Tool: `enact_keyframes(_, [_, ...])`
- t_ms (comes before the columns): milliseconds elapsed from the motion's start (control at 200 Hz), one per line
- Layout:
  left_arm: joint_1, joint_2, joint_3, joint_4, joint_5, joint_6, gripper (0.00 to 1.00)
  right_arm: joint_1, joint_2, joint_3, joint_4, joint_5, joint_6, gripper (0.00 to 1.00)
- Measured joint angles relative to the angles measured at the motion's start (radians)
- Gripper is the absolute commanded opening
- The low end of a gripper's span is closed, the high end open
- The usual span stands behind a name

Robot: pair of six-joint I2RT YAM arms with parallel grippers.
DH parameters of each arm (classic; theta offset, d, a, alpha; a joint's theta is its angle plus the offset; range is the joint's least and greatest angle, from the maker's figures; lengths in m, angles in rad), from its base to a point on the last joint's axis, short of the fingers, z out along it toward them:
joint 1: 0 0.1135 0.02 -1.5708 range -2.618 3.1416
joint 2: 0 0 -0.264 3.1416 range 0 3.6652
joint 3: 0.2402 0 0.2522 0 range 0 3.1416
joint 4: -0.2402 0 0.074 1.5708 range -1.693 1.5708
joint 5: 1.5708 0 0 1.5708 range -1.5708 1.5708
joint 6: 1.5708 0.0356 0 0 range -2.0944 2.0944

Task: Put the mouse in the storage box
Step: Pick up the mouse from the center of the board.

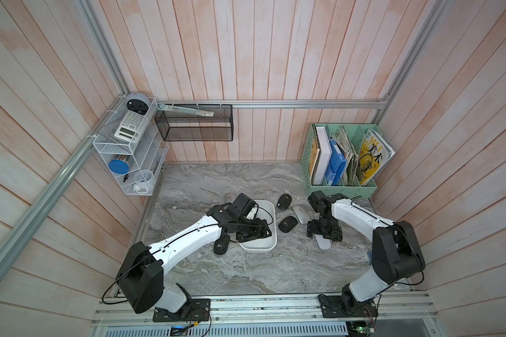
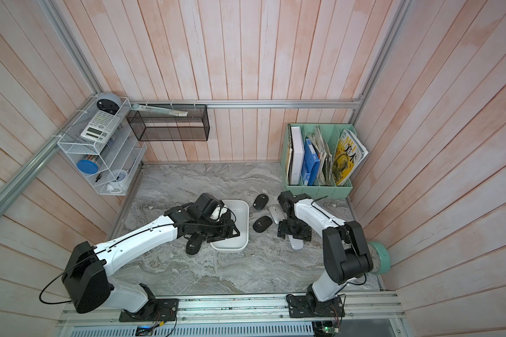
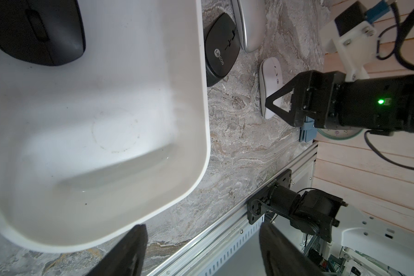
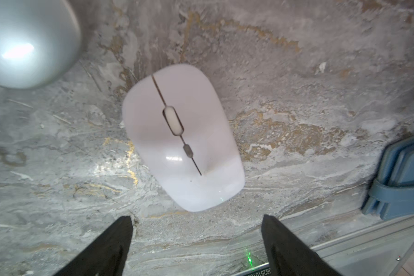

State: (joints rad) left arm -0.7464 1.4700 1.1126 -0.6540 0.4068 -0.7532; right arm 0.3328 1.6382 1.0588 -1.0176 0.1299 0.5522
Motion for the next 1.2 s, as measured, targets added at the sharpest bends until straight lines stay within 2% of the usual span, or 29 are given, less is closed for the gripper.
enact_keyframes(440, [0.000,0.000,0.000,0.002,0.000,0.000,0.79,-0.020,0.129,0.022,0.006,0.022,-0.034,0.91])
enact_keyframes(620, [0.000,0.000,0.000,0.003,0.000,0.000,0.79,-0.053,0.131,0.029,0.031,0.014,-0.061,0.91])
enact_keyframes(790, [0.000,0.005,0.000,0.003,0.000,0.000,0.79,-0.088,0.135,0.029,0.060,-0.025,-0.092,0.88])
enact_keyframes(980, [0.000,0.022,0.000,0.003,0.000,0.000,0.79,-0.097,0.146,0.036,0.084,-0.073,-0.133,0.80])
enact_keyframes(1200, [0.000,0.029,0.000,0.003,-0.001,-0.003,0.79,-0.101,0.131,0.011,0.131,-0.132,-0.116,0.77])
